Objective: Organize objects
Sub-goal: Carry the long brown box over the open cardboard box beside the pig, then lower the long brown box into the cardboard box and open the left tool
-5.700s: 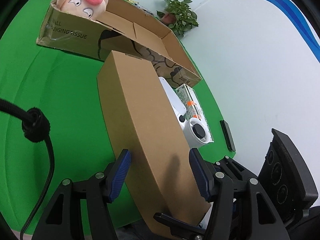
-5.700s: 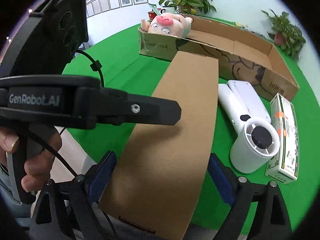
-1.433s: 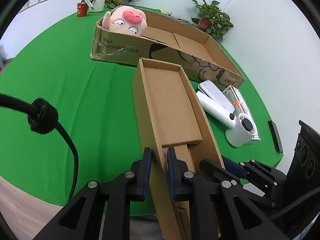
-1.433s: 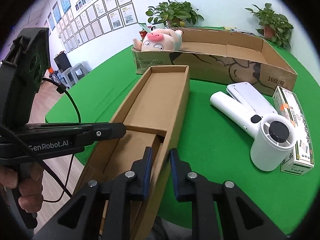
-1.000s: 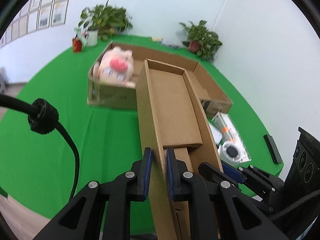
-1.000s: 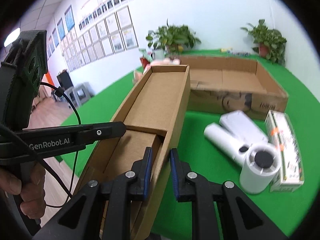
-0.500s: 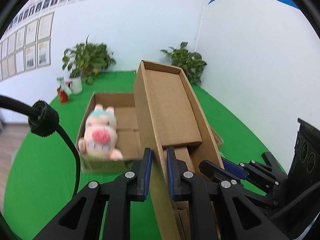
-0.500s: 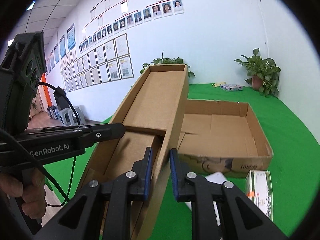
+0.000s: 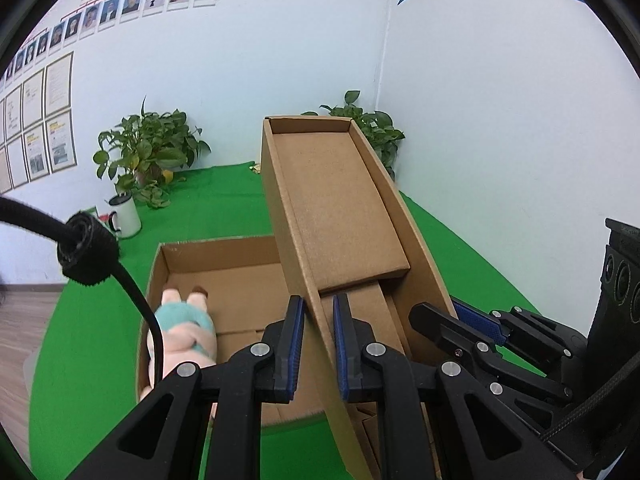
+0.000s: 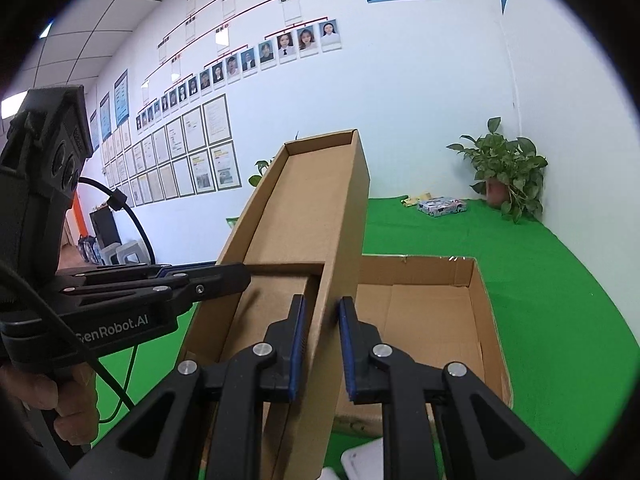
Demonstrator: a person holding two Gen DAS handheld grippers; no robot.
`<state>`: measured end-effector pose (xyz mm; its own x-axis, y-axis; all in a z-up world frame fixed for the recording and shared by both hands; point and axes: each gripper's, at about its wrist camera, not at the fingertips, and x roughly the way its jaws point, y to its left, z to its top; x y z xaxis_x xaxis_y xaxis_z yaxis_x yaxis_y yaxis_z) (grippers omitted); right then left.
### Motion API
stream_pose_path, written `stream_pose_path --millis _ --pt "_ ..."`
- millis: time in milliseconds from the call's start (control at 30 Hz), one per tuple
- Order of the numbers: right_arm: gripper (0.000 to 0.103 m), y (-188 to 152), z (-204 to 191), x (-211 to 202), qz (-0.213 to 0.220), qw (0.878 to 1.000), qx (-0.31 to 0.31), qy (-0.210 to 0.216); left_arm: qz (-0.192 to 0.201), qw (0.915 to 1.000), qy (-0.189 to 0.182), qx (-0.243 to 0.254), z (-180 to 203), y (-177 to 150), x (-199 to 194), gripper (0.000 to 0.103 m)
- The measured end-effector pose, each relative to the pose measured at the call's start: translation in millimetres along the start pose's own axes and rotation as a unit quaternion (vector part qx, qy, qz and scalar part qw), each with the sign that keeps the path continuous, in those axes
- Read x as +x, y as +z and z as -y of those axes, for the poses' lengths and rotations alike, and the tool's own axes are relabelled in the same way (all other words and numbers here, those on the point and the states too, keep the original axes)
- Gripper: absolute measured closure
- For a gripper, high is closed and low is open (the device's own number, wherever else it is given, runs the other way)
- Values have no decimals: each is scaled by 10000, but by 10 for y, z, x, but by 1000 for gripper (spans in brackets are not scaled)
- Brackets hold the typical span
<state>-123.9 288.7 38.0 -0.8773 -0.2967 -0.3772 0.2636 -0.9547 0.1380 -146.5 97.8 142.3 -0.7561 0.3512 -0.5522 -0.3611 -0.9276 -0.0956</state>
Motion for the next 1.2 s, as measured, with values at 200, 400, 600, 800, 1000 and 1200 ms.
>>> stream_pose_path --millis 200,400,600,800,1000,1200 --pt "88 198 21 294 -133 9998 78 147 -95 9999 128 47 -190 355 244 91" --pt "88 197 56 635 -366 9986 235 298 -312 9988 372 97 -434 410 601 92" --pt "88 42 170 1181 -910 9938 475 428 -965 9939 521 -117 -785 245 1231 93" --pt "89 -223 317 1626 -1498 9831 915 522 -1579 9853 630 -182 -999 -53 1794 93" --pt "89 -443 296 1822 -2038 9730 914 582 -1928 9784 722 -205 -1116 -346 2112 93" --pt "89 -548 301 1902 -2344 9658 910 633 -2166 9720 893 -172 -1130 -571 2200 93"
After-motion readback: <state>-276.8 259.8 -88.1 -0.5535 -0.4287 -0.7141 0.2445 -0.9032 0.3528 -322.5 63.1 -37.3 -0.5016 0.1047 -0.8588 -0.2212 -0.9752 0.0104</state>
